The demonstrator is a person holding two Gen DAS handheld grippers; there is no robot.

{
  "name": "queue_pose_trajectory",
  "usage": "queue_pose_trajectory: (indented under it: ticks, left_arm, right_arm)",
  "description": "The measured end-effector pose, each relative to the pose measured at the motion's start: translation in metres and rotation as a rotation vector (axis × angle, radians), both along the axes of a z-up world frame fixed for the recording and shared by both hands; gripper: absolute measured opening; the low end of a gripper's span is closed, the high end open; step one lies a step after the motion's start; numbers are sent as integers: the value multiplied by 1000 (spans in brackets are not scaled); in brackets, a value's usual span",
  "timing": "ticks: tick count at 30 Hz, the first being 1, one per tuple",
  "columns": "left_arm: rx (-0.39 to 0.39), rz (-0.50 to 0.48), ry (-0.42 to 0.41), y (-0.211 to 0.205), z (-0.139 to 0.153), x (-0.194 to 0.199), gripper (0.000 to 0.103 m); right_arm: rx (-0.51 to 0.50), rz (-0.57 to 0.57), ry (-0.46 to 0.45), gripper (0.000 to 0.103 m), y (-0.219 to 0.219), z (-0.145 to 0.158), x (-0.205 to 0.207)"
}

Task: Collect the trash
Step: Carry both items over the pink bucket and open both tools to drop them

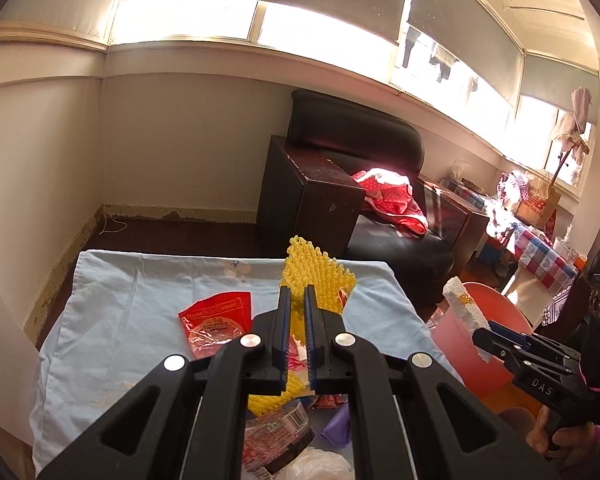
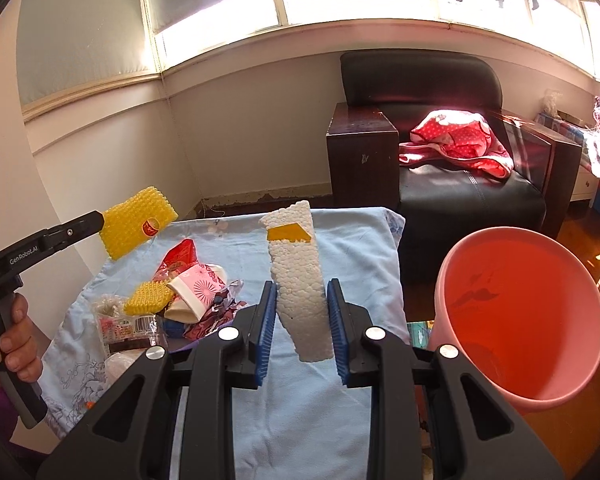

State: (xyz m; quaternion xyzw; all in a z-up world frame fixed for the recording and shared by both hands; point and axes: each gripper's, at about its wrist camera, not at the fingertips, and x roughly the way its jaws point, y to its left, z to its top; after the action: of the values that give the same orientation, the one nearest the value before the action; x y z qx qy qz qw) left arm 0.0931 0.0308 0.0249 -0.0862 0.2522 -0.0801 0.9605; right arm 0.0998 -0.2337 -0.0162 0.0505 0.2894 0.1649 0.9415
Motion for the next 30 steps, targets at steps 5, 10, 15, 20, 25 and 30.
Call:
queue_pose_trajectory:
  ticks: [5, 10, 15, 20, 25, 30]
  left_arm:
    - [-16, -81, -2, -36, 4, 0, 6]
    - [-5, -179, 5, -83, 7, 1, 6]
    - [-1, -278, 20, -134, 8, 3, 6]
    - [29, -361, 42, -185, -1, 8, 6]
    - [66, -418, 80, -232, -13, 16, 6]
    - [117, -449, 127, -269, -30, 26, 6]
  right_arm:
    - [15, -73, -19, 26, -24, 3, -8]
    - [28, -158, -26, 26, -56, 2, -11]
    - [36, -252, -23, 26, -93, -5, -15]
    - [33, -333, -8, 26, -126, -16, -19]
    - [48, -385, 24, 26, -153, -30, -19]
    - [44, -404, 58, 26, -169, -41, -13]
